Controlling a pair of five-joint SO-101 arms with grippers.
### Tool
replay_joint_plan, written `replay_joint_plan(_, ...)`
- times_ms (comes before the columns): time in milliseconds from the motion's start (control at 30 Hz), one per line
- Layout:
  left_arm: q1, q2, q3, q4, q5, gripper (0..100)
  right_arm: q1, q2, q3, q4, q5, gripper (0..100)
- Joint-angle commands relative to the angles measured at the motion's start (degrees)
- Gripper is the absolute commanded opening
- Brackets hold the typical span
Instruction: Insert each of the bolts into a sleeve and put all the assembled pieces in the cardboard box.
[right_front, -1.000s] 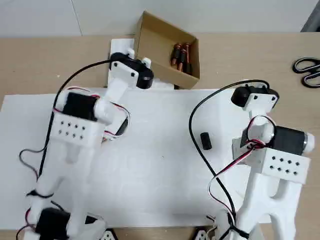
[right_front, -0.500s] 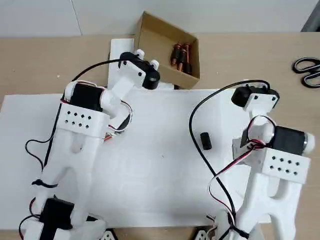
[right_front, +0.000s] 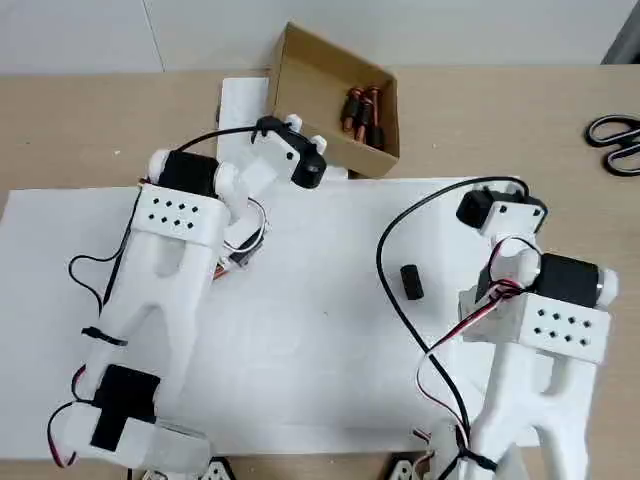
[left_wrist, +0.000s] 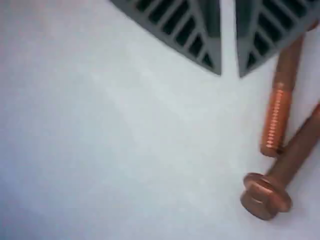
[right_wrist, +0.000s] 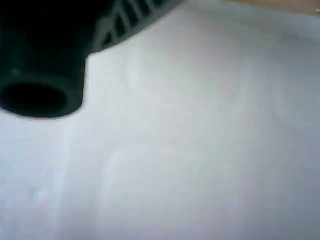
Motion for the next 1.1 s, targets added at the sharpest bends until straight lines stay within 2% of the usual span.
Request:
replay_joint_plan(0, -0.18, -0.18, -2.68, 0.26, -3.87, 1, 1.1, -1.36, 0.09, -0.84, -0.35, 0.4)
replay_joint_plan(700, -3.43, 0.35, -2.24, 0.09, -27.78, 1, 0.75, -1.36, -0.26, -3.47, -0.35, 0.4)
replay_joint_plan(1067, -3.52, 10.64, -2.68, -2.2, -31.91, 1, 0.75, -1.45, -0.35, -6.2, -0.35, 0.4)
